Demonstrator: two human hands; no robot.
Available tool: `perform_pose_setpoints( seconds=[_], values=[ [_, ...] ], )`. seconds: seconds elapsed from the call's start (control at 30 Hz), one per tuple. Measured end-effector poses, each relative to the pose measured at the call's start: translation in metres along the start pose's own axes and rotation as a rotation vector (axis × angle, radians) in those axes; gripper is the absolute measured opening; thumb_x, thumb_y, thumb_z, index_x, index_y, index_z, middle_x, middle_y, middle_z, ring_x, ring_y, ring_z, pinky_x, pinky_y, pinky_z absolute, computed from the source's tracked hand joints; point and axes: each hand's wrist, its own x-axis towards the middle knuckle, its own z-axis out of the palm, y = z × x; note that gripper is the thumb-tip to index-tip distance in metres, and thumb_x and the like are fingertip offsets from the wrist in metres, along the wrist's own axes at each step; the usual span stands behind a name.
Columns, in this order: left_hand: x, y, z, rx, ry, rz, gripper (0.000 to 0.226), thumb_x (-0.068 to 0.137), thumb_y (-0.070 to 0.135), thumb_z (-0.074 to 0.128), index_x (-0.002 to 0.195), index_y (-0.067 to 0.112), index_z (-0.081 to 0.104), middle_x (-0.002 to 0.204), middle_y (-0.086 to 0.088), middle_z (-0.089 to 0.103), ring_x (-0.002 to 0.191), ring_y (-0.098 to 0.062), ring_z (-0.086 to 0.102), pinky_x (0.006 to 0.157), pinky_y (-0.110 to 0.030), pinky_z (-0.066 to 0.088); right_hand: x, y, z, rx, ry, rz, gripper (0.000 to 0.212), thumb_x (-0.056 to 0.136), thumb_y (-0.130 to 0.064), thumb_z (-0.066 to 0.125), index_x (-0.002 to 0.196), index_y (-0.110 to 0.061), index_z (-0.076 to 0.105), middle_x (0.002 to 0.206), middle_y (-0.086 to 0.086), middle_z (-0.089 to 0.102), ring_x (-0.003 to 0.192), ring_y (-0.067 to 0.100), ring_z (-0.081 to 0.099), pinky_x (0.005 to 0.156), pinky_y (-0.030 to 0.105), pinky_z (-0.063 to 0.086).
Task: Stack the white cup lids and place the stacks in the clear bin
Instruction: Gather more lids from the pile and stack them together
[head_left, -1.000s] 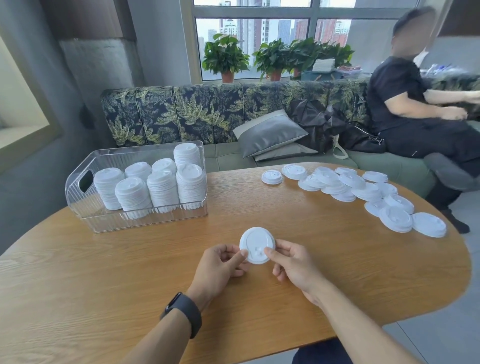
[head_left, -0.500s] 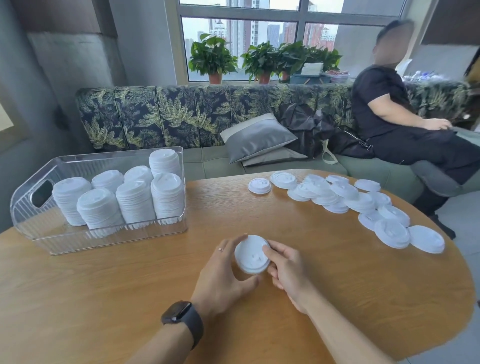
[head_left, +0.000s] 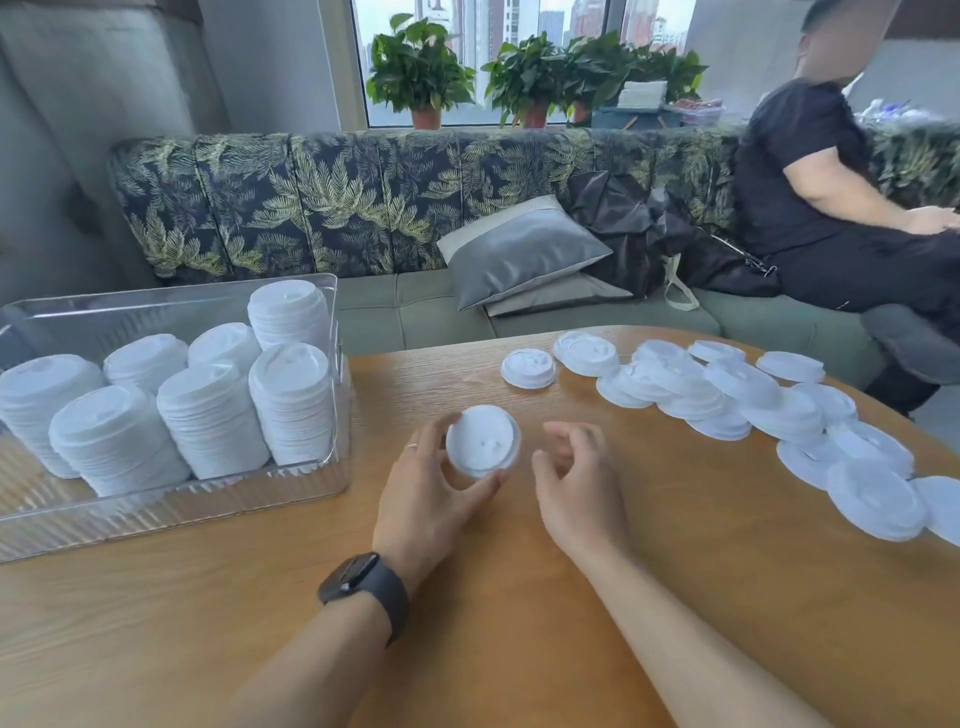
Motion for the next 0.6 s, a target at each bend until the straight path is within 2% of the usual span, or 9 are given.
perform_pose_setpoints(
  seconds=[0.1,0.23,0.3,0.37,0.6],
  values=[
    [0.023,-0.011,0.004,-0.039,0.037,-0.022,0.078,0.072,0.061,0.083,0.138,0.038,0.049,0.131,0.017,0.062,0.111,-0.008,0.065,0.099,-0.042,0.053,0.028,0.003,0.014,-0.096,0.021,0.000,0.037,0.098,-0.024,0.061,0.134,-0.019,0.058,0.134,-0.002,0.048,0.120,0.021,0.054,0.105,0.040,0.046],
    [0.049,-0.020,0.011,-0.046,0.047,-0.018,0.077,0.070,0.067,0.080,0.136,0.042,0.048,0.128,0.018,0.064,0.111,-0.011,0.066,0.097,-0.045,0.054,0.067,0.002,0.032,-0.140,0.021,0.011,0.049,0.093,-0.020,0.063,0.140,-0.015,0.052,0.144,0.000,0.040,0.119,0.024,0.058,0.104,0.039,0.046],
    [0.060,-0.024,0.013,-0.046,0.048,-0.013,0.078,0.070,0.067,0.079,0.136,0.040,0.048,0.127,0.019,0.064,0.111,-0.011,0.066,0.097,-0.045,0.054,0.084,0.000,0.039,-0.151,0.017,0.023,0.055,0.093,-0.020,0.064,0.145,-0.014,0.048,0.150,0.001,0.036,0.125,0.025,0.056,0.104,0.037,0.044],
    [0.069,-0.027,0.015,-0.040,0.047,-0.006,0.077,0.070,0.066,0.080,0.136,0.039,0.049,0.126,0.019,0.065,0.111,-0.010,0.066,0.097,-0.045,0.054,0.100,-0.002,0.043,-0.171,0.017,0.021,0.059,0.095,-0.025,0.067,0.148,-0.013,0.045,0.154,0.002,0.034,0.133,0.024,0.050,0.106,0.033,0.039],
    [0.092,-0.032,0.018,-0.037,0.052,0.003,0.072,0.072,0.060,0.085,0.133,0.038,0.052,0.124,0.017,0.067,0.110,-0.008,0.065,0.096,-0.042,0.054,0.143,0.006,0.056,-0.331,-0.002,0.073,0.078,0.086,-0.051,0.072,0.151,-0.020,0.041,0.159,-0.003,0.038,0.134,0.025,0.052,0.099,0.039,0.044]
  ],
)
